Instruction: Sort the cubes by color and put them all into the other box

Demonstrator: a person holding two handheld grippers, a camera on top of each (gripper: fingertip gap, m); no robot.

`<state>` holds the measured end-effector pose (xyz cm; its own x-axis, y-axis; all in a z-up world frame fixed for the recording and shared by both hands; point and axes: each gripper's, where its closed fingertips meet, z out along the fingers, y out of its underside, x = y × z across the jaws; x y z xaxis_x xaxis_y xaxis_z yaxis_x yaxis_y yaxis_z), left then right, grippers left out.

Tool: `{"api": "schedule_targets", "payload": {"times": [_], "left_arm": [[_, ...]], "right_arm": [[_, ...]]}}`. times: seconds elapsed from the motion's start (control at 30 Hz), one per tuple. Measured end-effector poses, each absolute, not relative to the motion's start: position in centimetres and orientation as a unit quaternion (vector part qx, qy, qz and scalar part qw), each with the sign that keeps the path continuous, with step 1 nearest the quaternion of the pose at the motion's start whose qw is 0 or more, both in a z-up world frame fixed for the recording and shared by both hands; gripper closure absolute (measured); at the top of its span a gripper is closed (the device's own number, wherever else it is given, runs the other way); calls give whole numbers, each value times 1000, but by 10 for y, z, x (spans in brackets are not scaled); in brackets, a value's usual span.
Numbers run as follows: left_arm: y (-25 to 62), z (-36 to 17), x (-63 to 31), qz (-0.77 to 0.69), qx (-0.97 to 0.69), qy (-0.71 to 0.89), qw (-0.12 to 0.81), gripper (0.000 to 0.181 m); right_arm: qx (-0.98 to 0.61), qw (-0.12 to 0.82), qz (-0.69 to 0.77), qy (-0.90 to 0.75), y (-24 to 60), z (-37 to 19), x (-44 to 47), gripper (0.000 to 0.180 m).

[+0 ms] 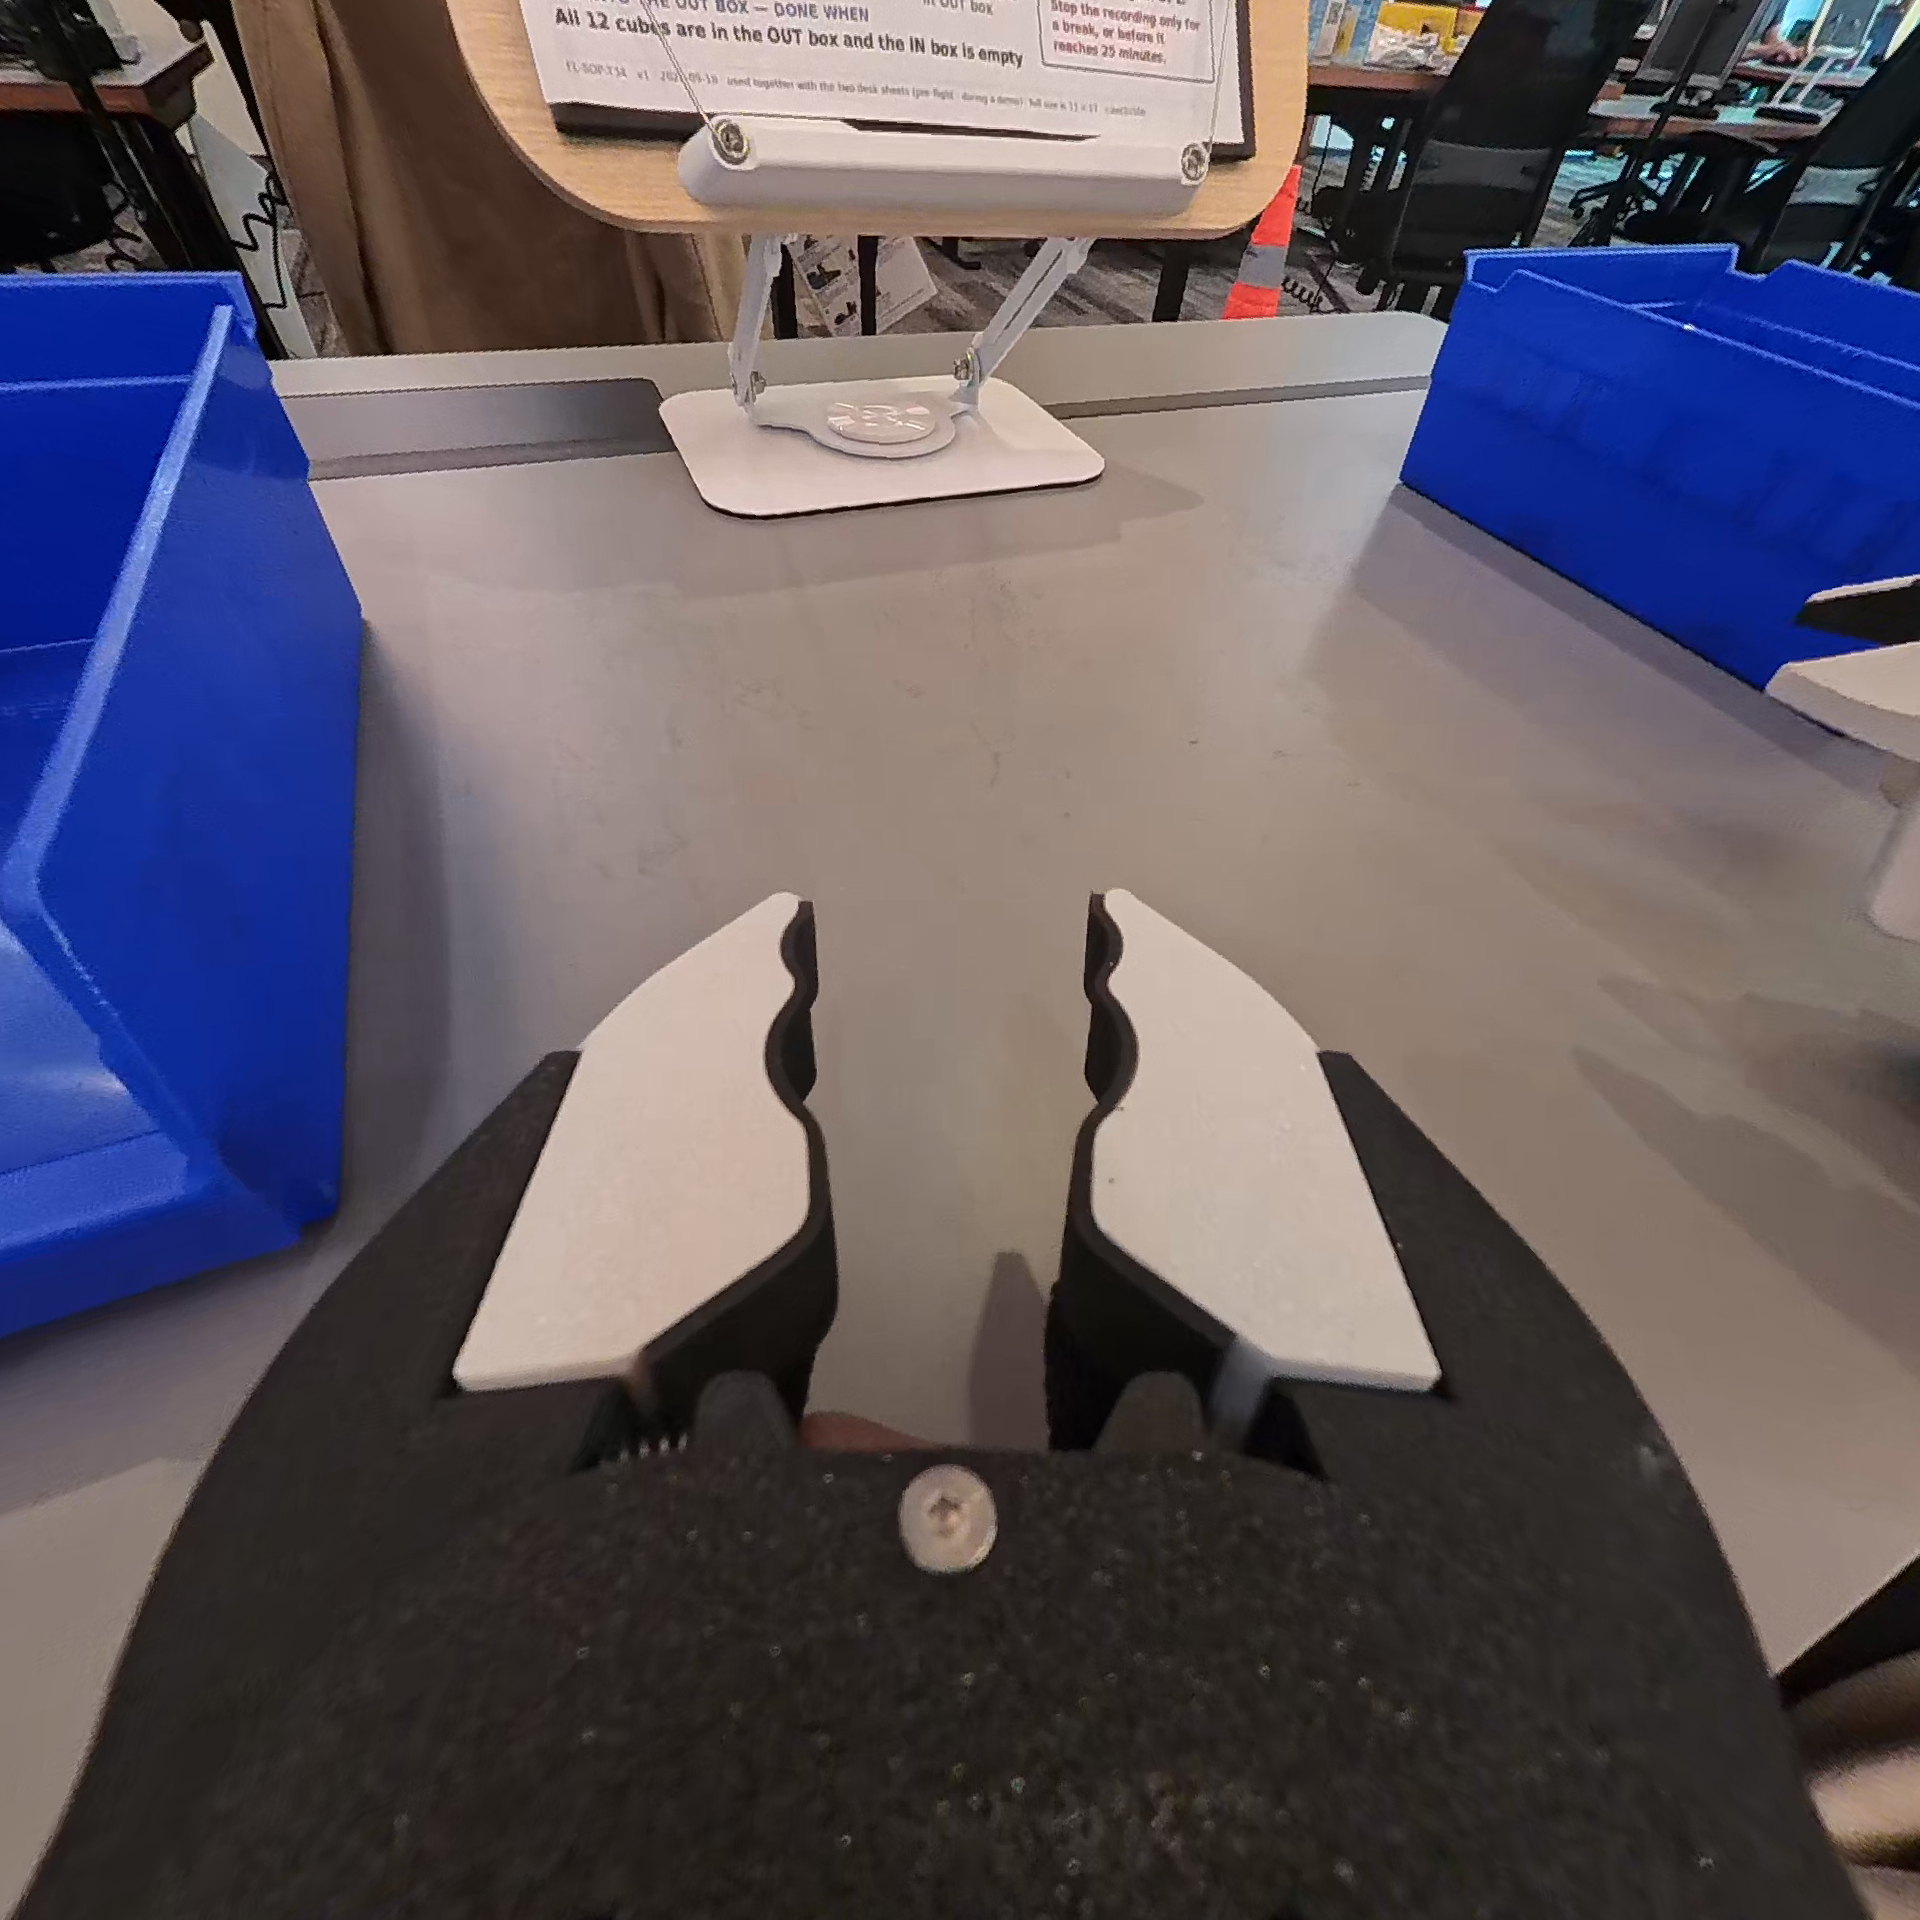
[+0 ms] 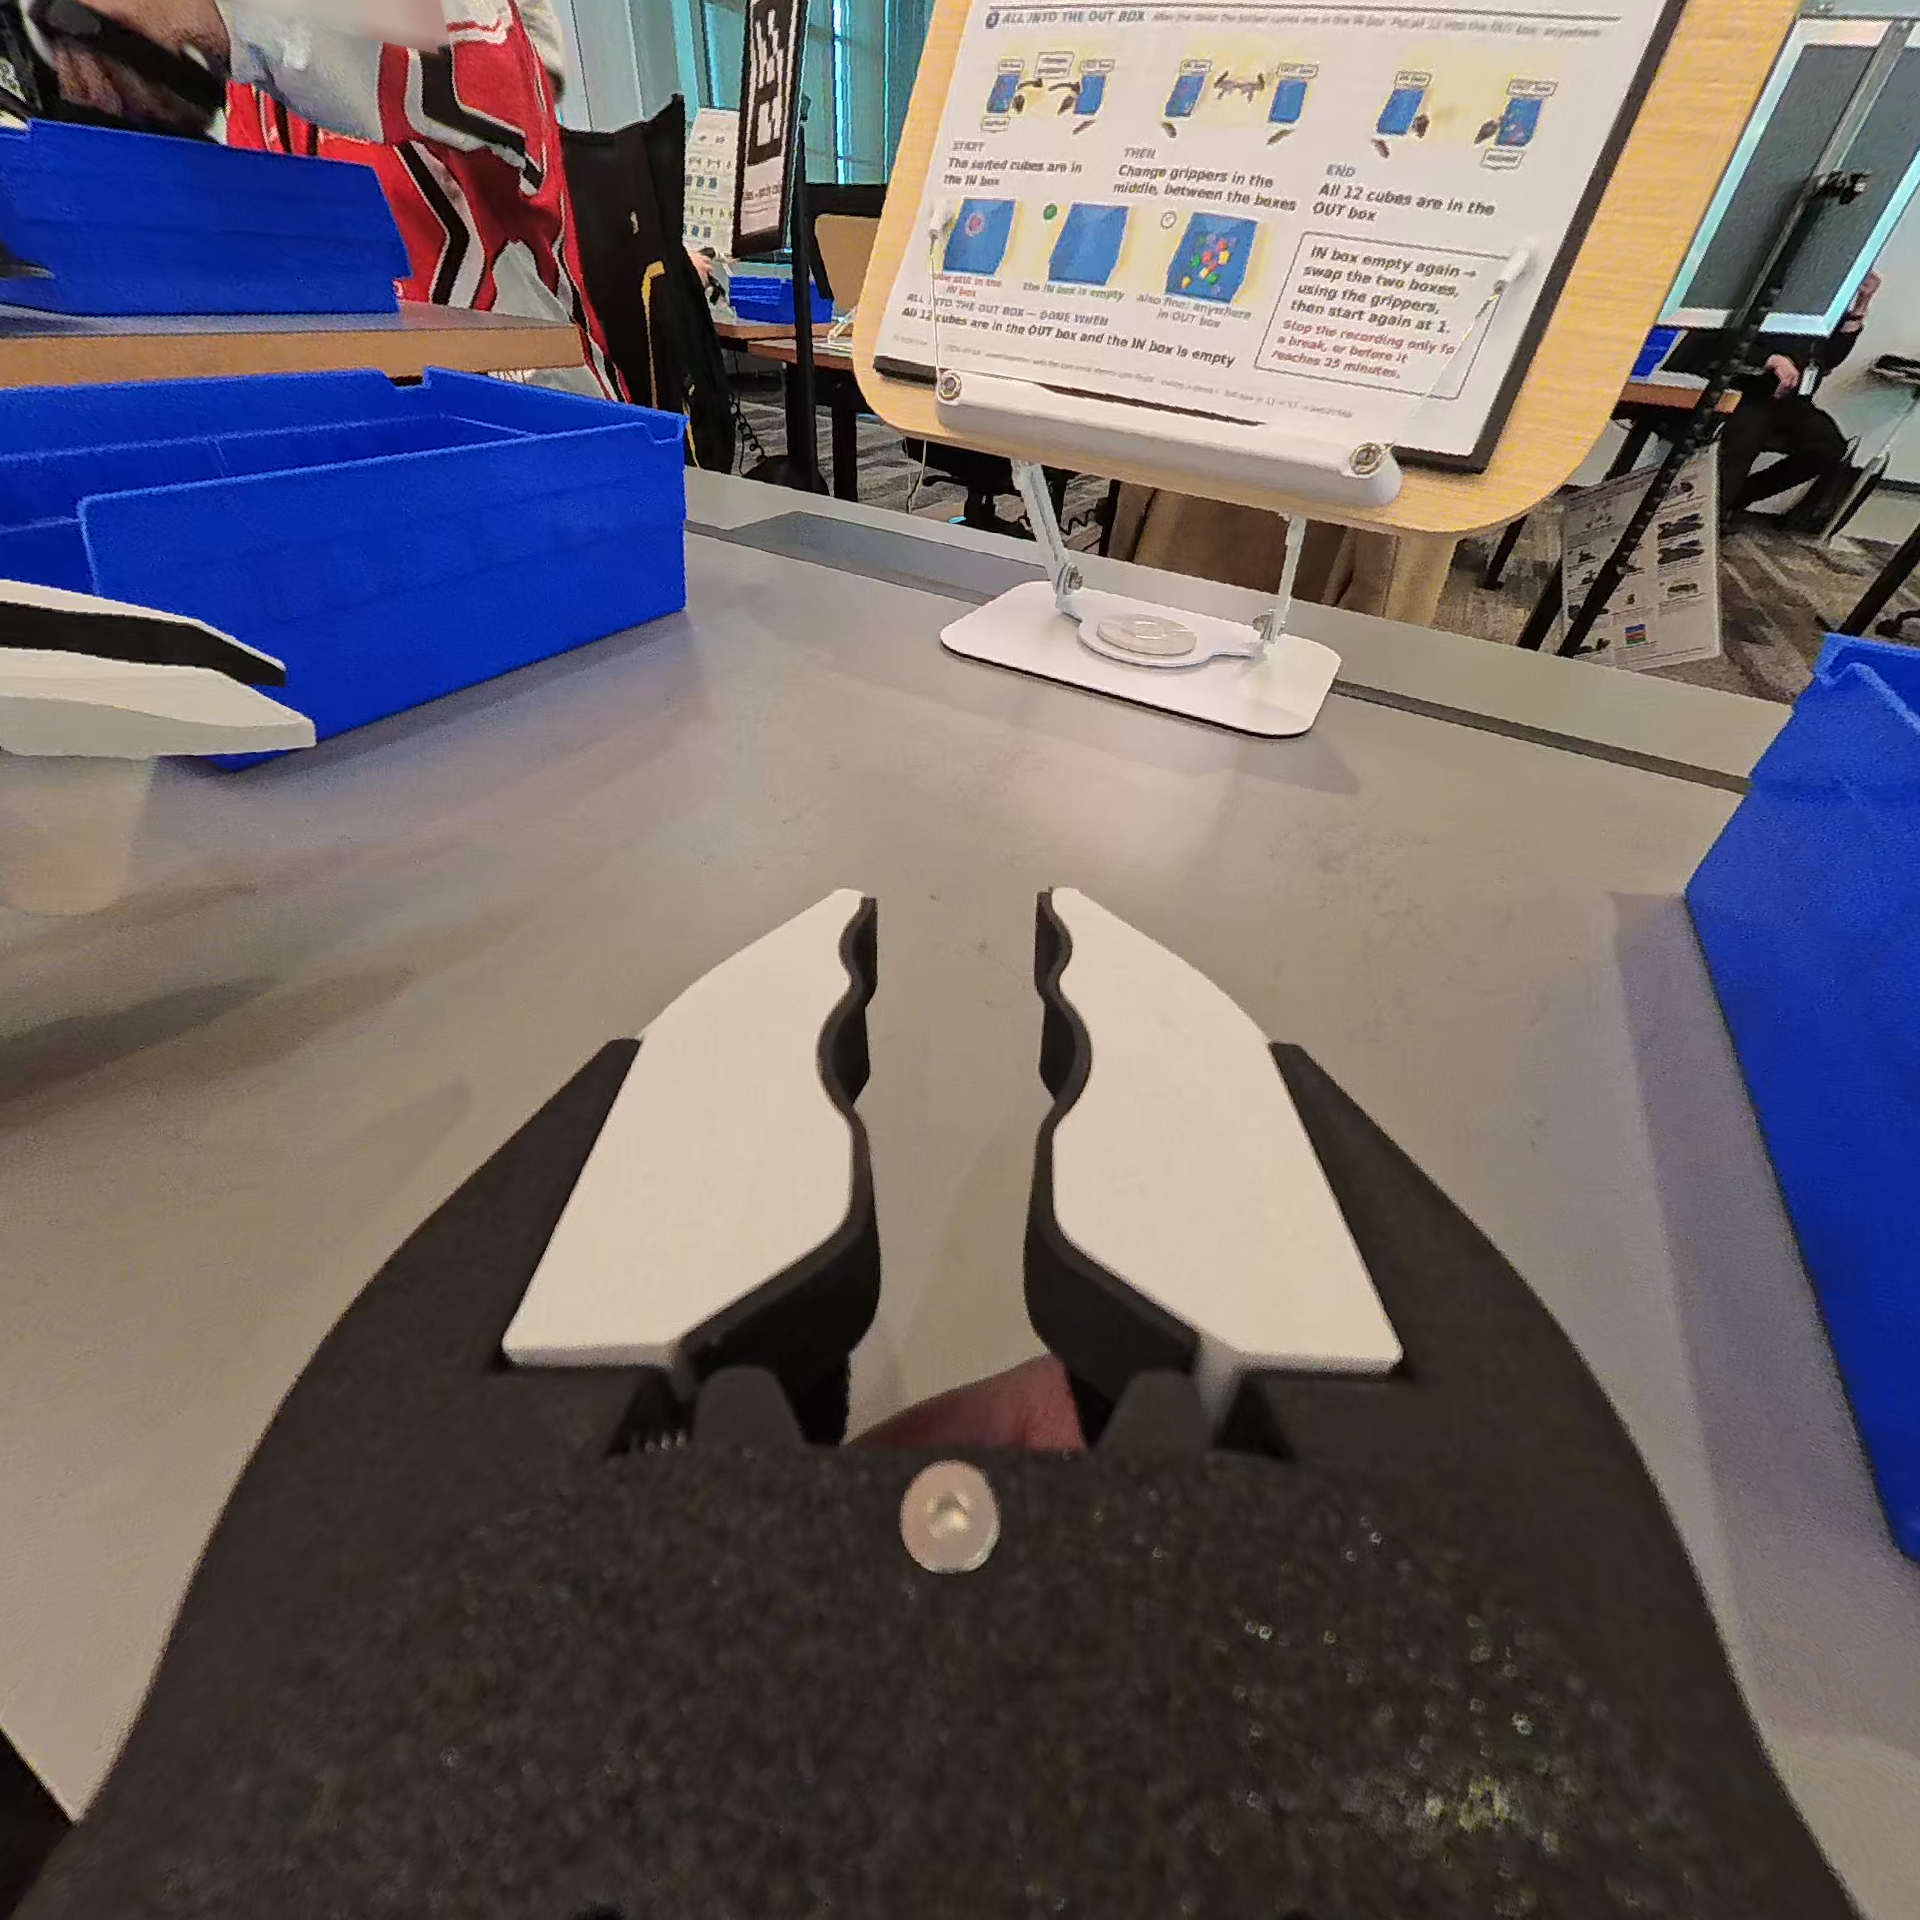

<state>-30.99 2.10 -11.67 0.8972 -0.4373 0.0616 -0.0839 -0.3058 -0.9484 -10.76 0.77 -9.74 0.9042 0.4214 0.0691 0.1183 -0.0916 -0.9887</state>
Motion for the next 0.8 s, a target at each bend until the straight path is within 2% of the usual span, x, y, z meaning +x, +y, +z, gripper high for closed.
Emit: {"api": "schedule_targets", "payload": {"times": [0.6,0.73,0.8], "left_arm": [[17,-115,-306,-167,-792,175,560,131],[15,-112,-310,-171,-792,173,561,132],[13,-110,-310,-182,-792,169,557,132]], "right_arm": [[-726,650,101,-199,4,-96,-110,148],[-673,725,21,-144,-13,-48,-52,153],[-677,730,-16,-92,-18,-38,-3,149]]}}
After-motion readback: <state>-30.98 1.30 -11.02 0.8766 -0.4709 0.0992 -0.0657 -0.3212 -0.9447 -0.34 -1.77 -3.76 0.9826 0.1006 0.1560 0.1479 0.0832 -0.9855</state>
